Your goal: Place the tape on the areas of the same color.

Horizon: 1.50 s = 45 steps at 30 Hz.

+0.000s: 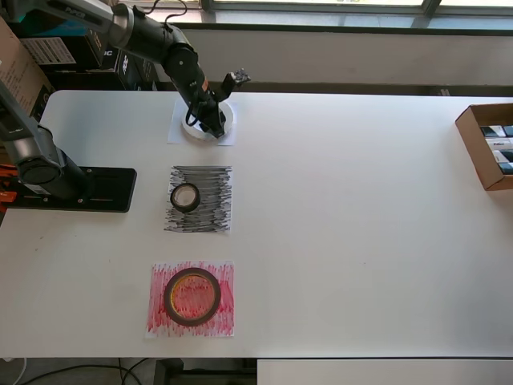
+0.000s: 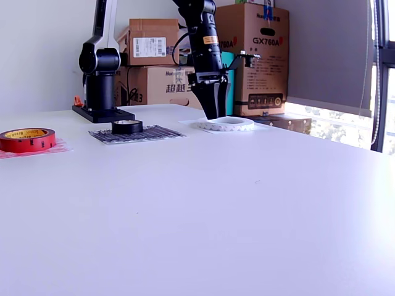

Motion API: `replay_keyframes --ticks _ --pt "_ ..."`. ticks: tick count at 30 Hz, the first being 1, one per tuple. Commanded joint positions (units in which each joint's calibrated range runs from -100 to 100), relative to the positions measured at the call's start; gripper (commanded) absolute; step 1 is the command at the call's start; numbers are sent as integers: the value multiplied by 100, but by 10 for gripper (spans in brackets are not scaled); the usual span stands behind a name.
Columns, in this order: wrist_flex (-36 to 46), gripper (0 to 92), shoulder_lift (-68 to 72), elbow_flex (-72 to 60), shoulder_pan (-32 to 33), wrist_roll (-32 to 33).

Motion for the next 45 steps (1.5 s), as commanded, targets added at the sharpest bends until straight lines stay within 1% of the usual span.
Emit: replay_keyframes --ticks 1,5,8,12,17,23,30,34,45 --pt "159 483 -254 -96 17 38" --pt "583 482 -974 -32 -54 14" --pt "863 482 -1489 4 -236 -3" --pt "1109 482 -2031 23 -599 -330" --pt "1118 482 -2359 23 -1072 -600" --pt "1126 482 -2639 68 -1365 -633" --pt "1126 482 -3219 686 -1712 -1001" --pt "1126 482 -3593 1058 -1838 -1124" --pt "1092 482 -4482 1867 -1878 -1132"
